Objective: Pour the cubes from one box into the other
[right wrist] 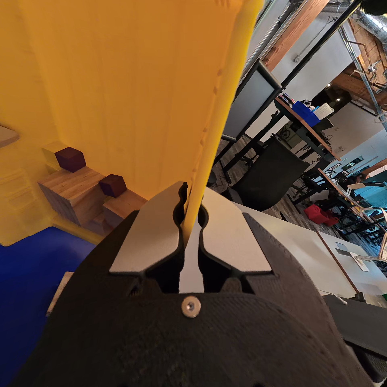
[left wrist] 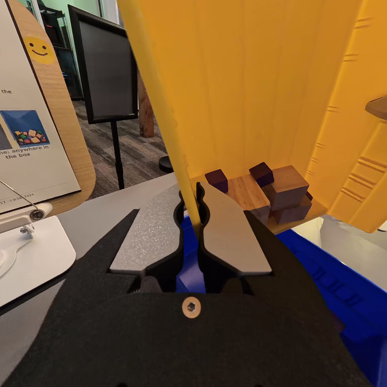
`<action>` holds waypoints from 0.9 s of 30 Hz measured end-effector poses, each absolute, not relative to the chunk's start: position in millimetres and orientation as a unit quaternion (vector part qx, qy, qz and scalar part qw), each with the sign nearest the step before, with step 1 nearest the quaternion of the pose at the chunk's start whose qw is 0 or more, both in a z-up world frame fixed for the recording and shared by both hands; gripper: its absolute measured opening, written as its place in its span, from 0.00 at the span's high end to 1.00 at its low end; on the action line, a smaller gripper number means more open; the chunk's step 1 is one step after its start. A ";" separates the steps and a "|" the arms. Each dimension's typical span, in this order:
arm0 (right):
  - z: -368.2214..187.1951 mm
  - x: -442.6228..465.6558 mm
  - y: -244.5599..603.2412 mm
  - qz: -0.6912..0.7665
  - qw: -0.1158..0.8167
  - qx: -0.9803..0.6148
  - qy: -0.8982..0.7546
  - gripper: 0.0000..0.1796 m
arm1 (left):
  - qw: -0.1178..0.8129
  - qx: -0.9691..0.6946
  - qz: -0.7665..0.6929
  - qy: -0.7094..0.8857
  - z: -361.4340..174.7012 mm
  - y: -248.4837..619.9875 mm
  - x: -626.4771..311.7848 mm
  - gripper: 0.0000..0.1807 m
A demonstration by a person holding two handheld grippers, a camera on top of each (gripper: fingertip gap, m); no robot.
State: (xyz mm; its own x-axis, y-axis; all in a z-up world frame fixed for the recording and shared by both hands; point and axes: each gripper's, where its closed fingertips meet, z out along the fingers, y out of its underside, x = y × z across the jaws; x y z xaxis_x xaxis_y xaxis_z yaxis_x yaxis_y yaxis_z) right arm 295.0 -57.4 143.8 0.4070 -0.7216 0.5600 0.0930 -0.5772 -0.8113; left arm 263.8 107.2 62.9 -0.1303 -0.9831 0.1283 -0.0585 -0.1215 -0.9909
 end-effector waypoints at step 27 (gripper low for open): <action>156.6 278.7 -41.2 -0.571 0.362 -0.718 0.166 0.95 | 0.396 -0.503 -0.598 0.482 51.0 111.2 269.5 0.95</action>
State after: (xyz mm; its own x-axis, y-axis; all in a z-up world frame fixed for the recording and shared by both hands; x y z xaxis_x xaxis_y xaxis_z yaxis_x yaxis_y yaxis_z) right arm 278.7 -41.2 156.6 0.2926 -0.6514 0.7001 0.1759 -0.6830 -0.7090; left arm 269.5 111.2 51.0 -0.1801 -0.9589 0.2191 -0.0108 -0.2208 -0.9753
